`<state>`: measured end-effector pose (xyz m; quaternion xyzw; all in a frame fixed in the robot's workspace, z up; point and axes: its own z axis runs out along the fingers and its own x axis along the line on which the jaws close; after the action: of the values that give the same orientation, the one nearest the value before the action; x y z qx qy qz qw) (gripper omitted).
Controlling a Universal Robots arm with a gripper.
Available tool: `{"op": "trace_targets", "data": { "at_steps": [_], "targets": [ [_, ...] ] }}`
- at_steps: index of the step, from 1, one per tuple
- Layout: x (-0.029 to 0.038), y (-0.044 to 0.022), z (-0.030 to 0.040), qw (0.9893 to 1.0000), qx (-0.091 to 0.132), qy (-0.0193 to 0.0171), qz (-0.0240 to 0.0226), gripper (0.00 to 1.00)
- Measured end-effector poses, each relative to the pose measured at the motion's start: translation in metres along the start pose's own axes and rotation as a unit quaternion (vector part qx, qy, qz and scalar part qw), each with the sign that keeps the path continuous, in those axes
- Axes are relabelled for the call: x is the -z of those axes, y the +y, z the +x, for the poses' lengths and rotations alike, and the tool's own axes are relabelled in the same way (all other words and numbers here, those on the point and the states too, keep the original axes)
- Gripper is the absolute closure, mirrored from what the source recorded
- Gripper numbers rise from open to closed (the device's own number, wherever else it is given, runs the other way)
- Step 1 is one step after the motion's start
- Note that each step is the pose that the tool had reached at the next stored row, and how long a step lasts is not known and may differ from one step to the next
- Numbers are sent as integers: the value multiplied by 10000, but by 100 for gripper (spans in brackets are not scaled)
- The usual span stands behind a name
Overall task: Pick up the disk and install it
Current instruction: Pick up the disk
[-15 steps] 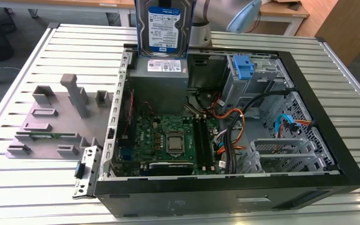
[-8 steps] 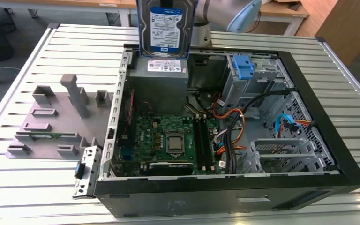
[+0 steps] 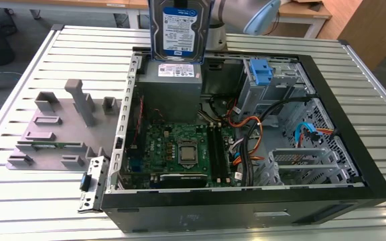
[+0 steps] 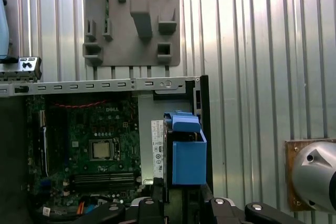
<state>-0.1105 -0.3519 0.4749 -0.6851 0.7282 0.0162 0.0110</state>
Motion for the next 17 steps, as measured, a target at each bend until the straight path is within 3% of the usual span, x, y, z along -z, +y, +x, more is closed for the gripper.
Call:
{"op": "trace_targets", "data": {
  "at_steps": [17],
  "targets": [
    [0, -59, -3, 10000, 0, 0, 0, 65]
  ]
}}
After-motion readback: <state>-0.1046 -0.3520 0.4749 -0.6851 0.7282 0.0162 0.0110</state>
